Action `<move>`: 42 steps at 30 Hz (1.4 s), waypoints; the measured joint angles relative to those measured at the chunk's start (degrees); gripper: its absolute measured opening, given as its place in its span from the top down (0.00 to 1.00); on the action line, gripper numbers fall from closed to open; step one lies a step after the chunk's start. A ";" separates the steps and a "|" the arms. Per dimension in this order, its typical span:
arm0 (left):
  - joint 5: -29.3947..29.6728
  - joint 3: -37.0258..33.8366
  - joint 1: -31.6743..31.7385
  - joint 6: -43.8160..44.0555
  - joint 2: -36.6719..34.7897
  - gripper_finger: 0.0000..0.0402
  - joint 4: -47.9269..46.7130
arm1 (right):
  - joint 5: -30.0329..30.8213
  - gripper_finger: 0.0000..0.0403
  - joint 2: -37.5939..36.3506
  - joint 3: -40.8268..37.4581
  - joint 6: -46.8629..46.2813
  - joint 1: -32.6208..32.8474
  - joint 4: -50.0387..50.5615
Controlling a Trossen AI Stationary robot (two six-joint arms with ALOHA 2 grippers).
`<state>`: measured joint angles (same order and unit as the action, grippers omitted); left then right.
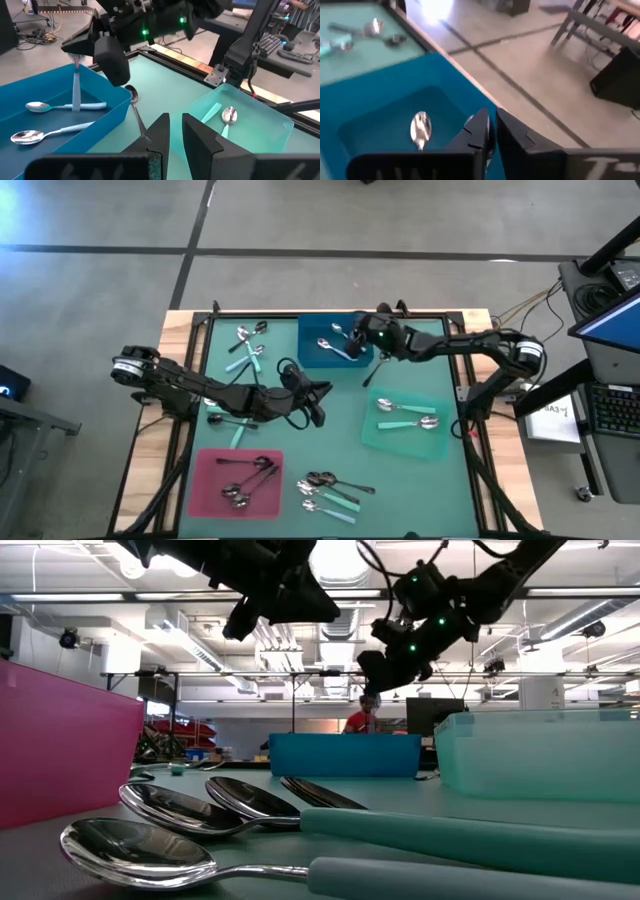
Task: Sort silverware by color (type)
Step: Put the blue spoon into the blue bin, then put the black spoon into the red bin
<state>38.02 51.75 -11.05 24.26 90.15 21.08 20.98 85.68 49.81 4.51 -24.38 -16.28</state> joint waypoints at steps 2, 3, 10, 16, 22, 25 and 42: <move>0.00 0.00 0.00 -0.01 -0.02 0.91 -1.06 | -0.42 0.89 0.16 2.30 0.02 0.00 5.00; 0.00 -0.02 0.00 0.00 -0.02 0.91 -1.56 | -0.45 0.88 0.14 3.34 0.02 0.00 7.45; -3.97 -0.01 -0.15 0.01 -0.09 0.91 -7.69 | -0.62 0.72 -0.95 10.18 -0.23 0.11 22.62; -26.37 0.00 -0.02 -0.52 -0.13 0.91 -15.18 | -4.24 0.61 -2.44 16.94 -4.04 0.46 37.03; -38.95 0.00 0.00 -4.73 -0.13 0.91 -17.27 | -11.79 0.57 -4.39 23.17 -7.44 1.45 50.24; -40.41 -0.01 0.00 -6.08 -0.13 0.91 -17.46 | -16.35 0.58 -5.42 24.83 -10.26 2.78 55.08; -45.13 5.54 -7.29 -7.27 12.69 0.91 -8.42 | -17.94 0.60 -6.98 24.86 -23.87 24.53 69.98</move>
<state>-7.11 57.28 -18.34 16.98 102.84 12.66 3.03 78.70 74.67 -19.36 0.15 53.70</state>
